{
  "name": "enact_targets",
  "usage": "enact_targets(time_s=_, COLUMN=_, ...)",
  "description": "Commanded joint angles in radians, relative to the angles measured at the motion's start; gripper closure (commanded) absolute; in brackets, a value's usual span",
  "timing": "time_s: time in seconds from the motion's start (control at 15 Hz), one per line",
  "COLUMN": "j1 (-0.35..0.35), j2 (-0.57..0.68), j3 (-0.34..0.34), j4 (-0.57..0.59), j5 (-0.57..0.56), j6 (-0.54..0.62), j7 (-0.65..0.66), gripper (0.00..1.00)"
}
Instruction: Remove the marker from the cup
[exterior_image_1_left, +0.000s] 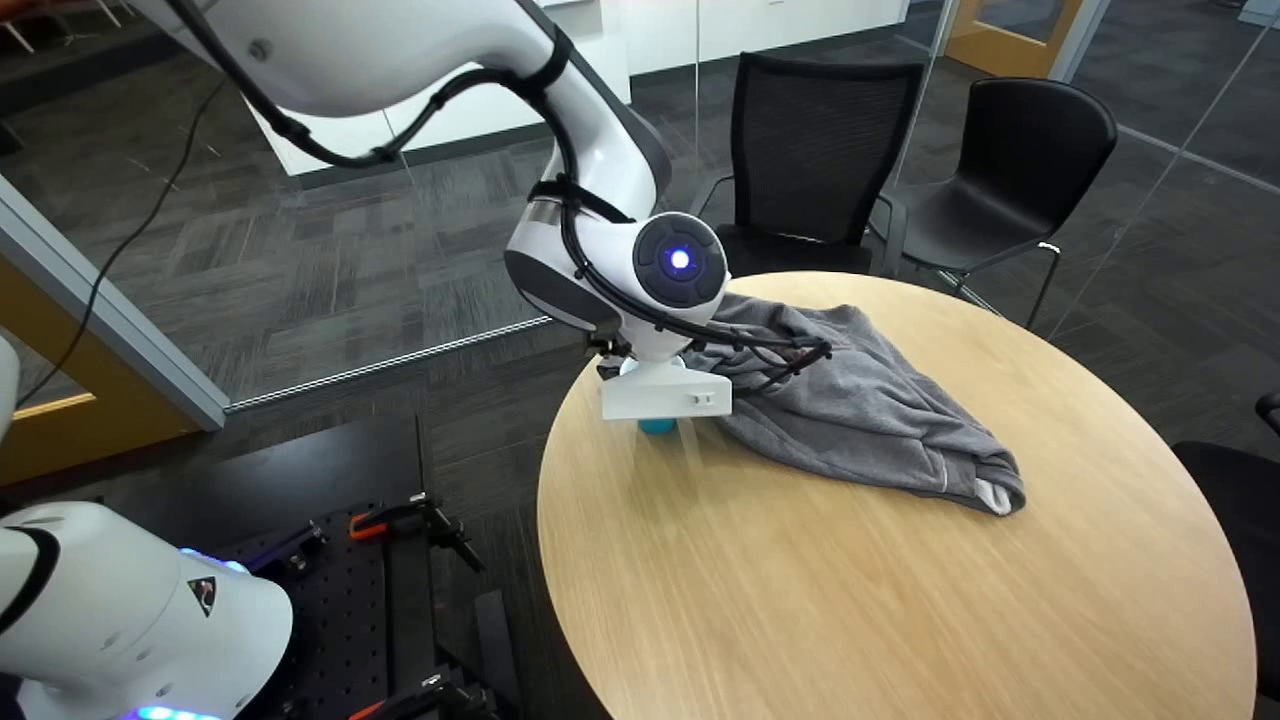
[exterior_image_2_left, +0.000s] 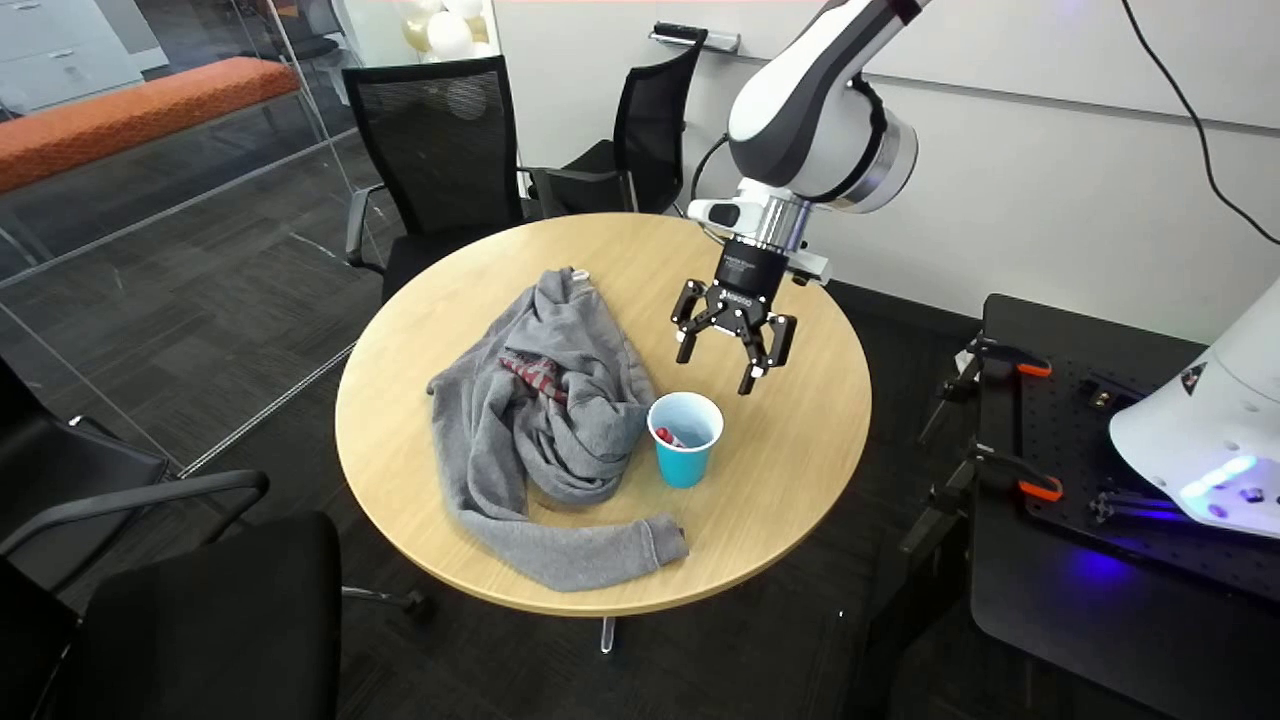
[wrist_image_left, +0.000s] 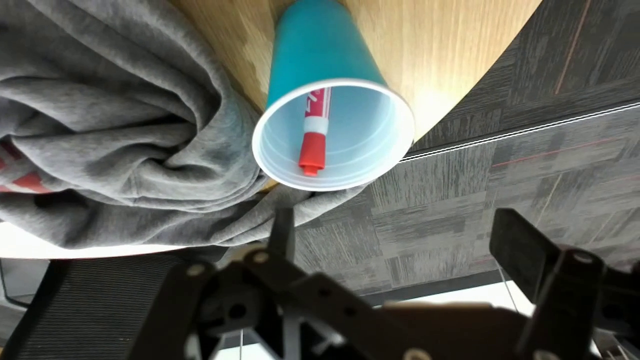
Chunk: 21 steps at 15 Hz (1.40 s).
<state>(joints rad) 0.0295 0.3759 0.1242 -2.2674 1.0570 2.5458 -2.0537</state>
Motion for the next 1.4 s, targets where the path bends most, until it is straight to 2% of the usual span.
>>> enact_targets(time_s=0.0, j1=-0.005, j2=0.007, j3=0.005, j4=0.005, j5=-0.007, j6=0.0, j7=0.004, gripper=0.0)
enact_targets(time_s=0.93, j1=0.004, j2=0.023, j3=0.016, j4=0.008, j5=0.018, j6=0.04, j7=-0.014, gripper=0.0)
enact_targets(time_s=1.07, j1=0.0, j2=0.023, j3=0.021, j4=0.0, j5=0.031, j6=0.041, j7=-0.037, gripper=0.08)
enact_targets(time_s=1.27, j1=-0.002, j2=0.019, j3=0.033, j4=-0.017, j5=0.078, j6=0.064, j7=-0.063, gripper=0.3)
enact_targets(time_s=1.33, j1=0.004, j2=0.016, j3=0.037, j4=-0.026, j5=0.104, j6=0.087, j7=-0.07, gripper=0.34)
